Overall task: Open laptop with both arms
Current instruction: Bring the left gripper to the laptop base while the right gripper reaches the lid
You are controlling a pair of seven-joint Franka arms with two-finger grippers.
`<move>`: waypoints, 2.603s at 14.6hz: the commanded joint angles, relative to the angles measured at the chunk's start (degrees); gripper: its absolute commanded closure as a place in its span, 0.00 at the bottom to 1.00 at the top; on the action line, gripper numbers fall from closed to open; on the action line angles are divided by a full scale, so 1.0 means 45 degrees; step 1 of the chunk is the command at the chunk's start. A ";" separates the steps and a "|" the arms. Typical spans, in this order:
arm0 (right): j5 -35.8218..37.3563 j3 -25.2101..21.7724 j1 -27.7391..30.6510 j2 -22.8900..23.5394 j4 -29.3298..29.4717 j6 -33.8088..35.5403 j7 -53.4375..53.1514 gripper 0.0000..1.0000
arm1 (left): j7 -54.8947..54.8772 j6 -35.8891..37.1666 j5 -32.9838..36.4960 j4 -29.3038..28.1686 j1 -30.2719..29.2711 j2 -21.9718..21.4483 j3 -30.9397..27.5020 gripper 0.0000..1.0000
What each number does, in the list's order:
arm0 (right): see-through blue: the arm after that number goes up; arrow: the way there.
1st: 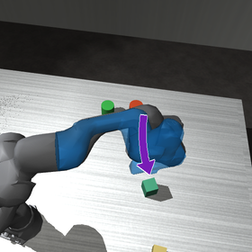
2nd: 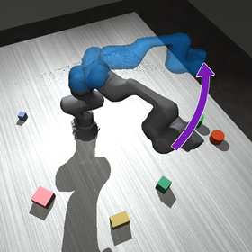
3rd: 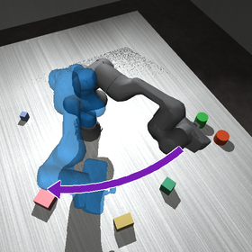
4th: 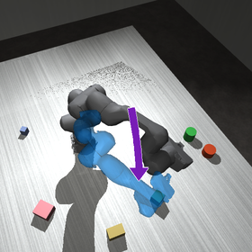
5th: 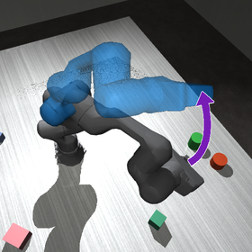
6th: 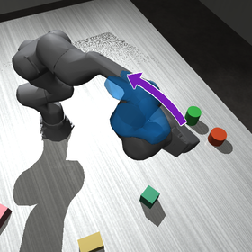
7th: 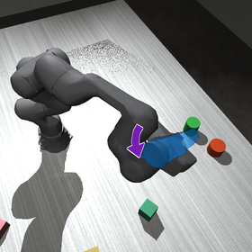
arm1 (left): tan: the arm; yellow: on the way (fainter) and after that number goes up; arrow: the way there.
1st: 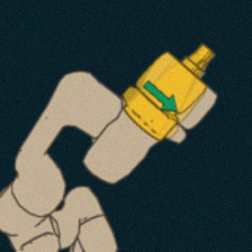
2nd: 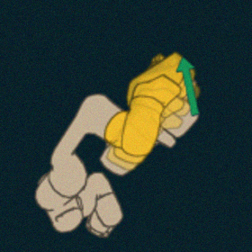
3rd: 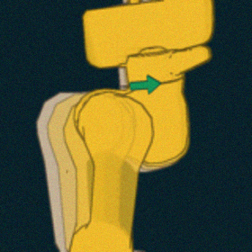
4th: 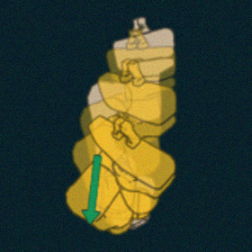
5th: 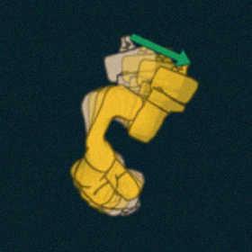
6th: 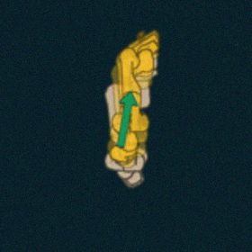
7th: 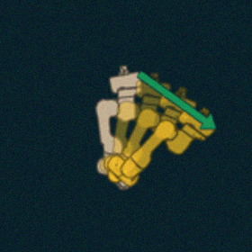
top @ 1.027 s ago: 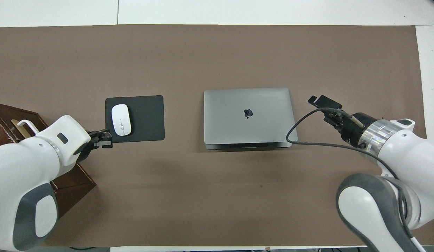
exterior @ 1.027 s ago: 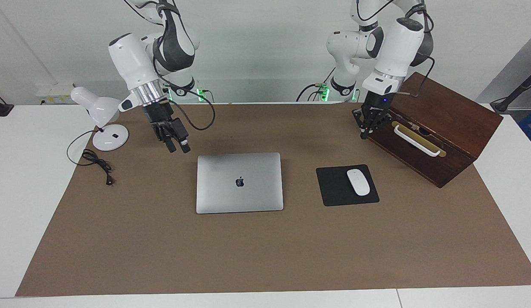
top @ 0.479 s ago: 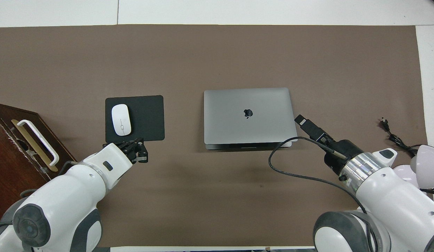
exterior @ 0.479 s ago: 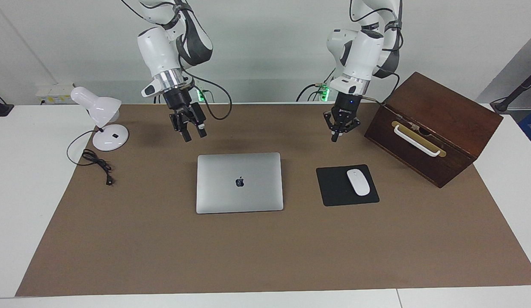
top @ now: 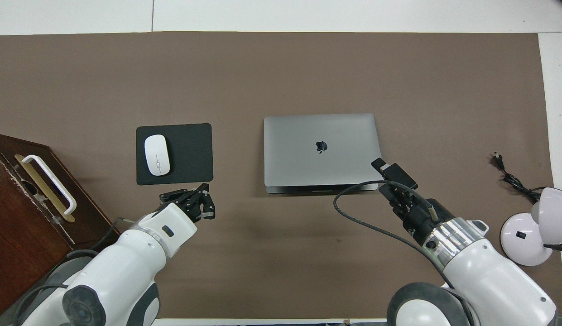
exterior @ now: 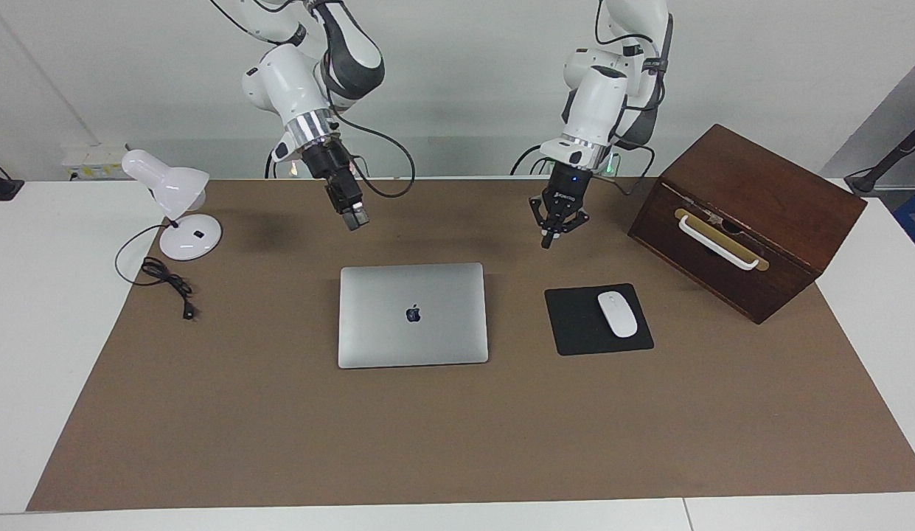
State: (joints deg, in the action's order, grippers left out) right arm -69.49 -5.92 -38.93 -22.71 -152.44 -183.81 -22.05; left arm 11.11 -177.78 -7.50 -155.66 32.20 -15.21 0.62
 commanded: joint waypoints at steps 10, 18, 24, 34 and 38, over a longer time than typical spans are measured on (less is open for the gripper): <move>-0.3425 0.1570 -0.0234 0.1469 0.0144 -0.0345 0.0056 0.00 | 0.0364 -0.4496 -0.0229 -0.0332 0.1673 0.2480 -0.0177 1.00; -0.3737 0.1570 -0.0353 0.2916 0.0905 -0.0325 0.0075 0.00 | 0.0383 -0.5102 -0.0229 0.0056 0.2181 0.3748 -0.0197 1.00; -0.3737 0.1551 -0.0353 0.3970 0.1706 -0.0345 0.0075 0.00 | 0.0383 -0.5102 -0.0229 0.1054 0.2161 0.4921 -0.0197 1.00; -0.3737 0.1531 0.0115 0.4908 0.2507 -0.0228 0.0681 0.00 | 0.0422 -0.5102 -0.0268 0.2460 0.2103 0.6191 -0.0197 1.00; -0.3737 0.1531 0.0175 0.5319 0.2898 -0.0228 0.0700 0.00 | 0.0403 -0.5122 -0.0326 0.2890 0.2142 0.6718 -0.0197 1.00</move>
State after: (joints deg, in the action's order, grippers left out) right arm -84.39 0.67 -38.82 -0.57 -141.53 -183.98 -21.46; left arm 12.81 -199.46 -7.52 -144.65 40.77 12.60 0.35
